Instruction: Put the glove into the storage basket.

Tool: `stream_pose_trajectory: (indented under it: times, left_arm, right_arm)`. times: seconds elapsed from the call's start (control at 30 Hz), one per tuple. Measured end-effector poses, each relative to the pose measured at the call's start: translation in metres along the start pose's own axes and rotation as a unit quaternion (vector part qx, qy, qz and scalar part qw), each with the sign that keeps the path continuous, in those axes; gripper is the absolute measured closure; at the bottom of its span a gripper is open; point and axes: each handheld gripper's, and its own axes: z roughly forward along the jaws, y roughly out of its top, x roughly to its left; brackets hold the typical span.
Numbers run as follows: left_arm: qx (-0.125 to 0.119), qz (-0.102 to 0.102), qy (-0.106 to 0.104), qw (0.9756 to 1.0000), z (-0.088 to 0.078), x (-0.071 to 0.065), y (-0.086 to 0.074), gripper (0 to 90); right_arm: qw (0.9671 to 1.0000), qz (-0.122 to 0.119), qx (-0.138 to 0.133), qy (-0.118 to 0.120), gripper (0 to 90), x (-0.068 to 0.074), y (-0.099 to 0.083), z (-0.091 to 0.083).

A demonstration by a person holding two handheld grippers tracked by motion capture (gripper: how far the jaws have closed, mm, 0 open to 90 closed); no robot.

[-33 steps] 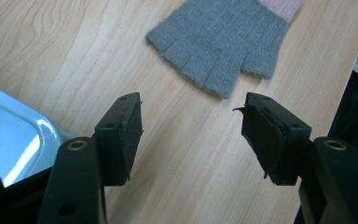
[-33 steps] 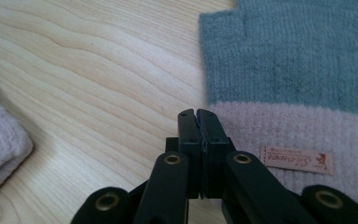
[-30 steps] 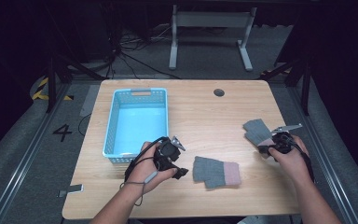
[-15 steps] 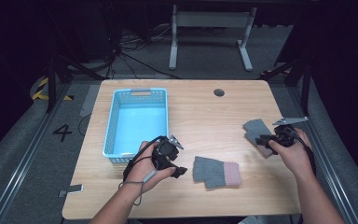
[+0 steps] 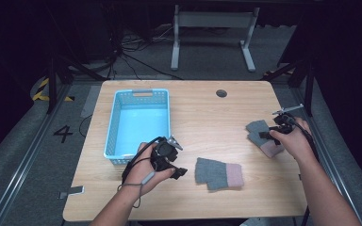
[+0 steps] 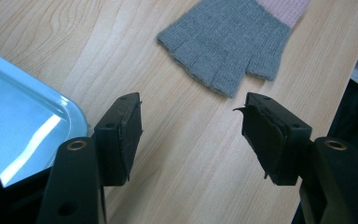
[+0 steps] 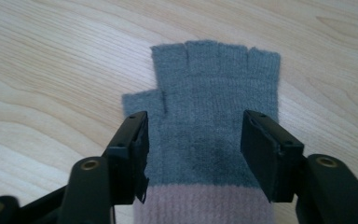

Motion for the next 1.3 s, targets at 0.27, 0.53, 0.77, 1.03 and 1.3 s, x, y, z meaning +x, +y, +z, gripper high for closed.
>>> stream_pose_trajectory:
  times: [0.27,0.53,0.77,1.03,1.3]
  left_arm:
    - [0.001,-0.001,0.000,1.0000,-0.001,0.001,-0.001,38.5]
    - [0.002,0.002,-0.001,1.0000,0.001,0.000,0.000,38.5]
    - [0.002,0.003,-0.003,1.0000,0.001,-0.001,0.000,38.4]
    - [-0.001,0.001,-0.003,1.0000,0.000,0.000,0.000,38.5]
    - [0.000,0.000,-0.002,1.0000,-0.001,0.001,-0.001,38.4]
  right_arm:
    - [0.9993,0.004,0.026,-0.026,35.5,-0.003,-0.002,0.015]
    - [0.9987,-0.009,0.042,-0.029,35.6,0.000,-0.006,0.024]
    - [0.9983,-0.002,0.052,-0.025,55.5,0.002,-0.003,0.023]
    - [0.9980,-0.005,0.059,-0.021,77.3,0.007,0.002,0.022]
    - [0.9997,0.003,0.024,0.001,77.8,0.006,0.004,0.003]
